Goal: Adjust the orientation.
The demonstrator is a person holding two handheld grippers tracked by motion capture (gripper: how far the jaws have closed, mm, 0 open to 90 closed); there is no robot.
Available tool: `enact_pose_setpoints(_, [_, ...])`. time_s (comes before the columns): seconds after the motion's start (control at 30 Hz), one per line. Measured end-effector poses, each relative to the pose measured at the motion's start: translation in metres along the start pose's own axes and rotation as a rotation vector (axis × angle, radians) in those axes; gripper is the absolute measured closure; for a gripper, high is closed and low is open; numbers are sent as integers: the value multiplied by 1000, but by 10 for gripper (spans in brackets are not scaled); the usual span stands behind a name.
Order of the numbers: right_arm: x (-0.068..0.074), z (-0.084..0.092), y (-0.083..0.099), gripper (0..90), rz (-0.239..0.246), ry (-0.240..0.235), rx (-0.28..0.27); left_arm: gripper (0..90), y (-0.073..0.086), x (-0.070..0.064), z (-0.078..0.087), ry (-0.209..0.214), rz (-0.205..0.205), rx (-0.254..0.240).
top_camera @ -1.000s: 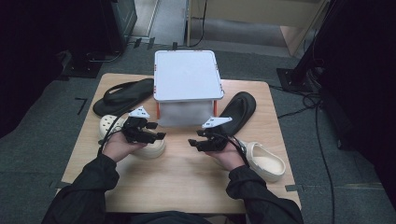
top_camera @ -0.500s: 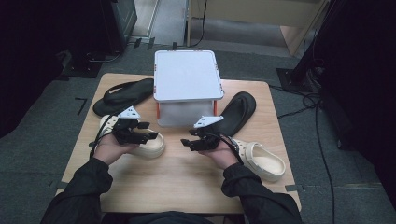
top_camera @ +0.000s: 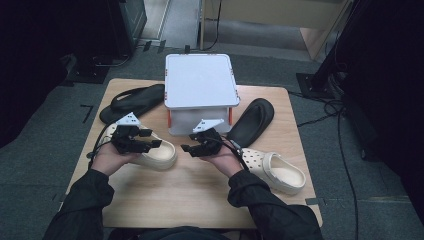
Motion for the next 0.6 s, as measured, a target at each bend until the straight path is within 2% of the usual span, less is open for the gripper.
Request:
enact_pose_setpoints(0.3, [3, -31, -13, 491, 2, -9, 19, 371, -3, 13, 4, -16, 14, -13])
enact_pose_setpoints(0.6, [16, -61, -18, 538, 18, -21, 33, 371, -4, 18, 5, -15, 16, -14])
Point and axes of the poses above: each handheld gripper's, and its own axes: z roughly backward along the jaws, y roughly out of its underside, x roughly to its left, the point moved 10 cm from there along -z, roughly forward along the jaws, and after that the axes turned 2 degrees about -y, right-handed, at the moved point
